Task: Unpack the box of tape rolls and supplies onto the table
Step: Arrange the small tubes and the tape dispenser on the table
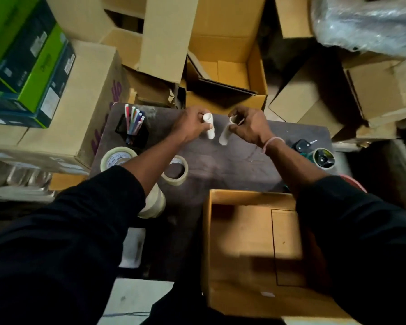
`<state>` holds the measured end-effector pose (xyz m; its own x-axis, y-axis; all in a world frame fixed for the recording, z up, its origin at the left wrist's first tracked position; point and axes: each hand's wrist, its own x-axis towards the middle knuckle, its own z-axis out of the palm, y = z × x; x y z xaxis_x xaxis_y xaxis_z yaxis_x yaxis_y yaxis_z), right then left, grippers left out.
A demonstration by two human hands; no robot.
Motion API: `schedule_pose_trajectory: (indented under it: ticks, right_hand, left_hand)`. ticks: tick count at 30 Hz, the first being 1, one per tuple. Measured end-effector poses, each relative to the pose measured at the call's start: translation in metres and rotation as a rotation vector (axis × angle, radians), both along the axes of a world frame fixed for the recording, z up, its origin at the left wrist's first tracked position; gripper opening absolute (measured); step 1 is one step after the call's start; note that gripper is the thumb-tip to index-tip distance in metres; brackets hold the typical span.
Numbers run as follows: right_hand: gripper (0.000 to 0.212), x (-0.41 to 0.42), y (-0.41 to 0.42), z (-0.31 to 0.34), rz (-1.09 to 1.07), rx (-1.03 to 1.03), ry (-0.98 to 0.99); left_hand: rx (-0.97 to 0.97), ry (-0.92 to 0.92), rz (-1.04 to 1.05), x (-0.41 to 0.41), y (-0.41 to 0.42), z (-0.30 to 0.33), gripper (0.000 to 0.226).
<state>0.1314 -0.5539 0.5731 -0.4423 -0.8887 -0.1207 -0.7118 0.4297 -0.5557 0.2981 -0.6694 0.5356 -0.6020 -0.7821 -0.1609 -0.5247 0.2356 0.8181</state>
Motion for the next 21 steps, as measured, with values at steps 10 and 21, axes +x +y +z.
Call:
schedule_pose_trajectory:
  ticks: [10,21]
  right_hand:
    - [0.021,-0.085,0.094,0.060,-0.053,-0.118,-0.111]
    - [0.023,-0.234,0.256,0.091,-0.176,-0.150,-0.144]
  left_hand:
    - [-0.109,0.087,-0.122,-0.094,0.080,0.073,0.037]
    - [-0.016,0.155,-0.273,-0.250,0.223,0.098,0.040]
